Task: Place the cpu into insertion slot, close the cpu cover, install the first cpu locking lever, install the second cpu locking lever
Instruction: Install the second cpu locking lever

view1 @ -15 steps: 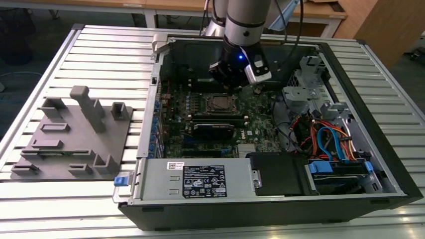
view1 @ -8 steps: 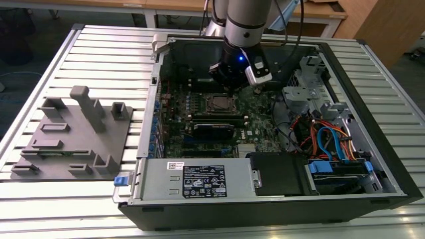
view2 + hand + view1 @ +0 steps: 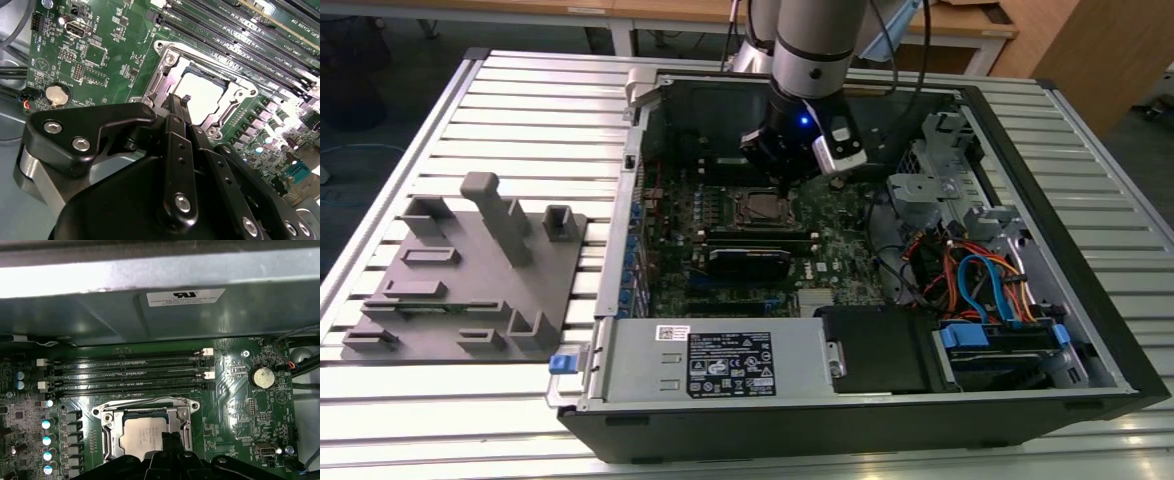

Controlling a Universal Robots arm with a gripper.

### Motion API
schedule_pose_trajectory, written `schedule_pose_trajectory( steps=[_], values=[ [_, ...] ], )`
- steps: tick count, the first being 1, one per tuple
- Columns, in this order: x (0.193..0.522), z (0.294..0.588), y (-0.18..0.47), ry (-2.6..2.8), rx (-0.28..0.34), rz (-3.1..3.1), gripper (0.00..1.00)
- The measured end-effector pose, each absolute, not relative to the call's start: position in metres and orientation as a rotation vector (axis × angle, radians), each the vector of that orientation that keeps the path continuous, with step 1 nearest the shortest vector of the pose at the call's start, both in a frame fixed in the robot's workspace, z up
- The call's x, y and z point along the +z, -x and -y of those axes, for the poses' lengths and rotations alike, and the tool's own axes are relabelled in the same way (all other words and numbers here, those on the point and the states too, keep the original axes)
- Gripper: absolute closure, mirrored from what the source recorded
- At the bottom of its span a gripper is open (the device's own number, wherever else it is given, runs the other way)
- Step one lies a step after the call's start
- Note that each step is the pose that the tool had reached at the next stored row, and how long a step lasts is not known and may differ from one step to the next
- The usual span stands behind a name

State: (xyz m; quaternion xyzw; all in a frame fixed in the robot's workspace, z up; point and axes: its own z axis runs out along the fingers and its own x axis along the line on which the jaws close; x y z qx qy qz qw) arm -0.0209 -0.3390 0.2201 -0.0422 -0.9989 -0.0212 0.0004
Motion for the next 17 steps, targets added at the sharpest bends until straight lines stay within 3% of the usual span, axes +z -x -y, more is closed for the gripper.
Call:
schedule_pose_trajectory(
  steps=[17],
  values=[
    [0.2224, 0.3392, 0.0208, 0.046, -0.06, 3.139, 0.9]
  ],
)
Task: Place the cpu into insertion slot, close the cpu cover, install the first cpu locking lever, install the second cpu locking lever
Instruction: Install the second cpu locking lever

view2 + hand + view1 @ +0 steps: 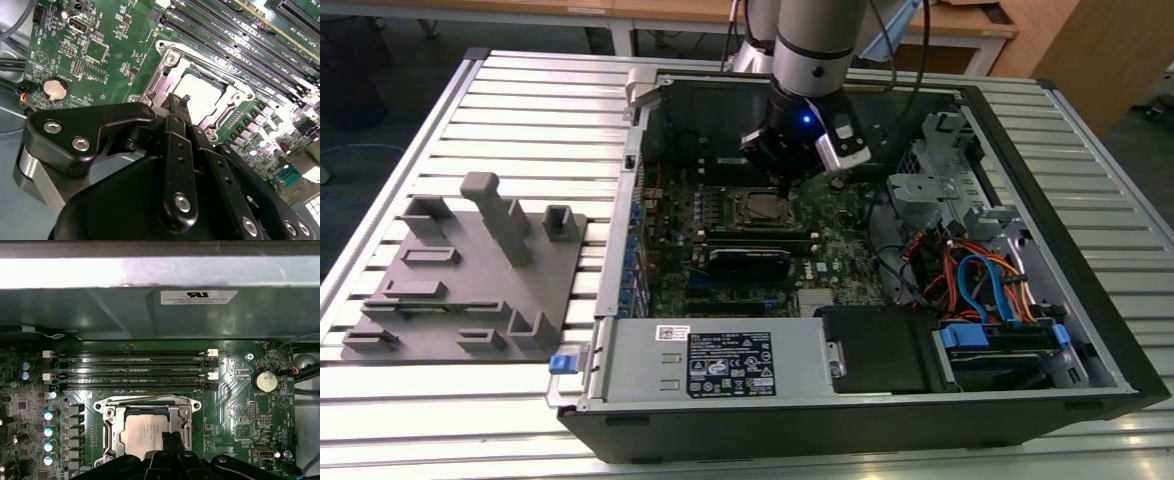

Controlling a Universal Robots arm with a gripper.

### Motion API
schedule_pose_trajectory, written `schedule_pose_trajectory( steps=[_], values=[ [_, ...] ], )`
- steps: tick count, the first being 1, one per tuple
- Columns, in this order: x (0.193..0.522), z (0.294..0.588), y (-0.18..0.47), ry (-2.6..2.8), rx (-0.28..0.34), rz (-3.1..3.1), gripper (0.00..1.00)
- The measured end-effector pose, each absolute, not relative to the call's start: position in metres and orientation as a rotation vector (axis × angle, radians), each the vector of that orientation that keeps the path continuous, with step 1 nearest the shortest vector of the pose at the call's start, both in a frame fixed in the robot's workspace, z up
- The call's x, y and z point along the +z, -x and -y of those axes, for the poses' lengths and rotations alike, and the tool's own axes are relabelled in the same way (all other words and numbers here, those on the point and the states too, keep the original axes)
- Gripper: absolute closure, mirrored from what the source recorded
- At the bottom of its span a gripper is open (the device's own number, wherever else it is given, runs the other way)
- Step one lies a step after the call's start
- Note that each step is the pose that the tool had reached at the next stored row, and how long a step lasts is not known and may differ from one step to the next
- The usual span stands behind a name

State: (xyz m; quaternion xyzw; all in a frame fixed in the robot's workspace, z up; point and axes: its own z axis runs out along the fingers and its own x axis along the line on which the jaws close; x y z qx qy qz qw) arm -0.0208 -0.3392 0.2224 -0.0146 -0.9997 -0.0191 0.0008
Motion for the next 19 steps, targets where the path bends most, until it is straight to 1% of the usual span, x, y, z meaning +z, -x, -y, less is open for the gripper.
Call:
schedule_pose_trajectory(
  steps=[19],
  values=[
    [0.222, 0.356, 0.021, 0.046, -0.059, 3.139, 0.9]
  ],
)
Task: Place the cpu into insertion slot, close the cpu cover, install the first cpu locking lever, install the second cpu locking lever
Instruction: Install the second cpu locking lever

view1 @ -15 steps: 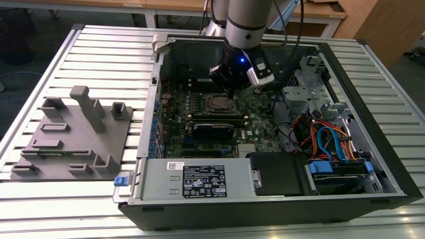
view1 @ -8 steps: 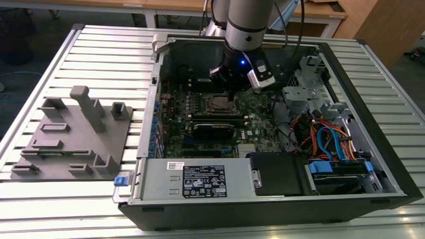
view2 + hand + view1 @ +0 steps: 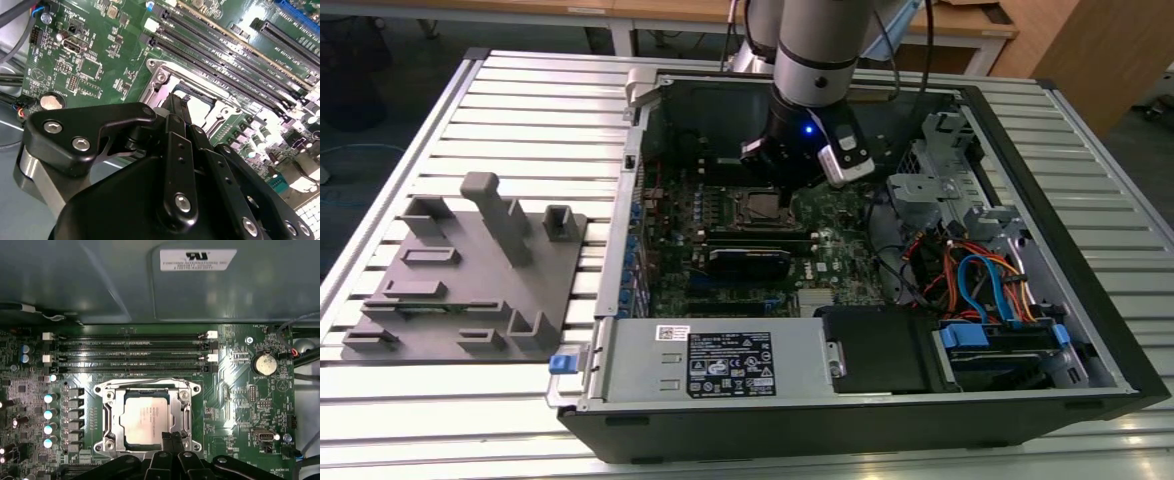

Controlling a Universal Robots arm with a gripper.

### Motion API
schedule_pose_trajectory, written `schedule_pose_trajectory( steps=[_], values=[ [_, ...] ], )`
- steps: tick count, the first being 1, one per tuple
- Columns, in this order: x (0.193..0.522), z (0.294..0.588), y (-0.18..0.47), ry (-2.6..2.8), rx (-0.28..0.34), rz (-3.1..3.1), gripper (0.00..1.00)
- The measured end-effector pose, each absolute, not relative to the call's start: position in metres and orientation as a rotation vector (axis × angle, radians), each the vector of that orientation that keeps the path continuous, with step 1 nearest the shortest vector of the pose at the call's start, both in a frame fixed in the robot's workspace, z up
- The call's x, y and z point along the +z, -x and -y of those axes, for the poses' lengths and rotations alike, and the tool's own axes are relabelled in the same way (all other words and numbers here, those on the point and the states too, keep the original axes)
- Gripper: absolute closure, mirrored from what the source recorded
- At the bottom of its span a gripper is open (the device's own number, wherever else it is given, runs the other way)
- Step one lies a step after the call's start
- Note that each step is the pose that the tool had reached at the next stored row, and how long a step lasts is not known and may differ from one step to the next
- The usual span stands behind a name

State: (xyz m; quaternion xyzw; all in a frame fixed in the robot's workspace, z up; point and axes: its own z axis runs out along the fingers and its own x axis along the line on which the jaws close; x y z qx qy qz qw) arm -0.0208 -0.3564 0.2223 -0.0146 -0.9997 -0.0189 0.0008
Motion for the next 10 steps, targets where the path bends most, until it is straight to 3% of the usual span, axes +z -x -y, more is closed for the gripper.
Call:
schedule_pose_trajectory(
  steps=[10],
  values=[
    [0.2228, 0.3591, 0.0208, 0.008, -0.055, 3.139, 0.9]
  ],
)
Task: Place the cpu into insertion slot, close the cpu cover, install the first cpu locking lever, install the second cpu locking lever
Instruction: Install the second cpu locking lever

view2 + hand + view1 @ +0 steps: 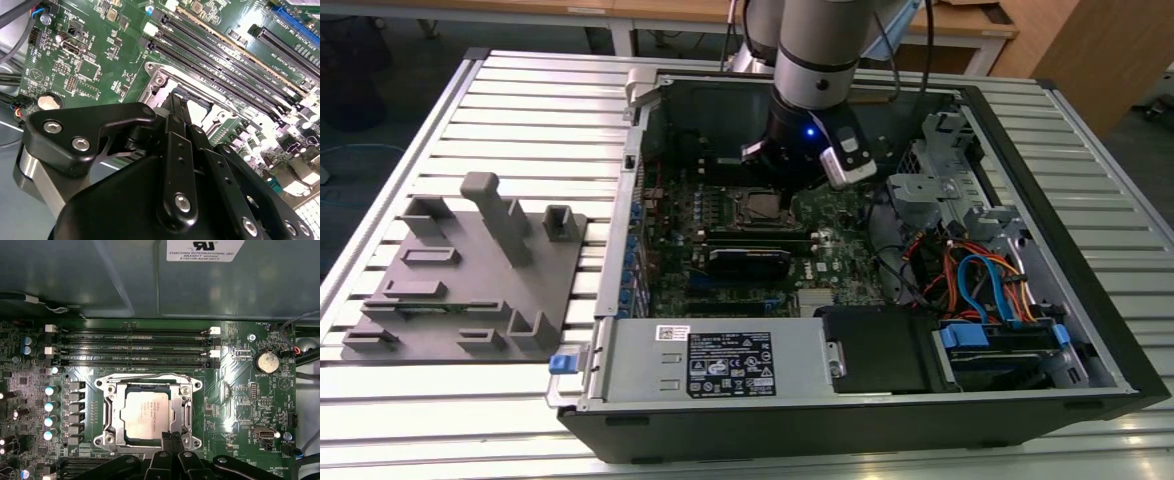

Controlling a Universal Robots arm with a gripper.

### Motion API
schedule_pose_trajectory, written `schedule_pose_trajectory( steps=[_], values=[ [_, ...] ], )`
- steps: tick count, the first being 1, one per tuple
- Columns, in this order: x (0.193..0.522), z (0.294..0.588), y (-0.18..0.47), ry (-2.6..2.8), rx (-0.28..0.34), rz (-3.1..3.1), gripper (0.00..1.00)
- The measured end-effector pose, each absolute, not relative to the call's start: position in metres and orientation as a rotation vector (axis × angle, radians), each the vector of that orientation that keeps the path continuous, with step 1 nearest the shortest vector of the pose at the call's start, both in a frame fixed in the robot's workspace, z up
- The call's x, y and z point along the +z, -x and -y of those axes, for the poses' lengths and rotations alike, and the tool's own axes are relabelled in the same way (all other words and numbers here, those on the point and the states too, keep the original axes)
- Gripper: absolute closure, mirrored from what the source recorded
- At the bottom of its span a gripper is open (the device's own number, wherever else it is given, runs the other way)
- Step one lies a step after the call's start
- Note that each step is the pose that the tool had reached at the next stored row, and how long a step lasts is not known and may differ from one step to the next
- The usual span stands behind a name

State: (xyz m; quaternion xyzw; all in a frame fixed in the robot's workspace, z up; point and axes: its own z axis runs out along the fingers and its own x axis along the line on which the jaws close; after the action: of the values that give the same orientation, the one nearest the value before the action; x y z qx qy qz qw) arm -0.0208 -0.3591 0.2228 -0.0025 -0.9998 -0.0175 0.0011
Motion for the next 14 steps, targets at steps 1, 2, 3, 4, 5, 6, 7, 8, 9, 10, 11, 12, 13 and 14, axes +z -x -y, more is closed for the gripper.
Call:
schedule_pose_trajectory(
  steps=[1, 2, 3, 4, 5, 6, 7, 8, 9, 10, 11, 12, 13, 14],
  values=[
    [0.224, 0.359, 0.021, 0.008, -0.055, 3.139, 0.9],
    [0.225, 0.359, 0.021, 0.008, -0.055, 3.139, 0.9],
    [0.226, 0.359, 0.021, 0.008, -0.055, 3.139, 0.9],
    [0.228, 0.359, 0.021, 0.008, -0.055, 3.139, 0.9],
    [0.229, 0.359, 0.021, 0.008, -0.055, 3.139, 0.9],
    [0.23, 0.359, 0.021, 0.008, -0.055, 3.139, 0.9],
    [0.231, 0.359, 0.021, 0.008, -0.055, 3.139, 0.9],
    [0.231, 0.359, 0.021, 0.008, -0.056, 3.139, 0.9],
    [0.231, 0.36, 0.021, 0.008, -0.056, 3.139, 0.9],
    [0.231, 0.361, 0.021, 0.008, -0.055, 3.139, 0.9],
    [0.231, 0.363, 0.021, 0.008, -0.056, 3.139, 0.9],
    [0.231, 0.365, 0.021, 0.008, -0.056, 3.139, 0.9],
    [0.231, 0.367, 0.021, 0.008, -0.057, 3.139, 0.9],
    [0.231, 0.37, 0.021, 0.008, -0.059, 3.139, 0.9]
  ],
)
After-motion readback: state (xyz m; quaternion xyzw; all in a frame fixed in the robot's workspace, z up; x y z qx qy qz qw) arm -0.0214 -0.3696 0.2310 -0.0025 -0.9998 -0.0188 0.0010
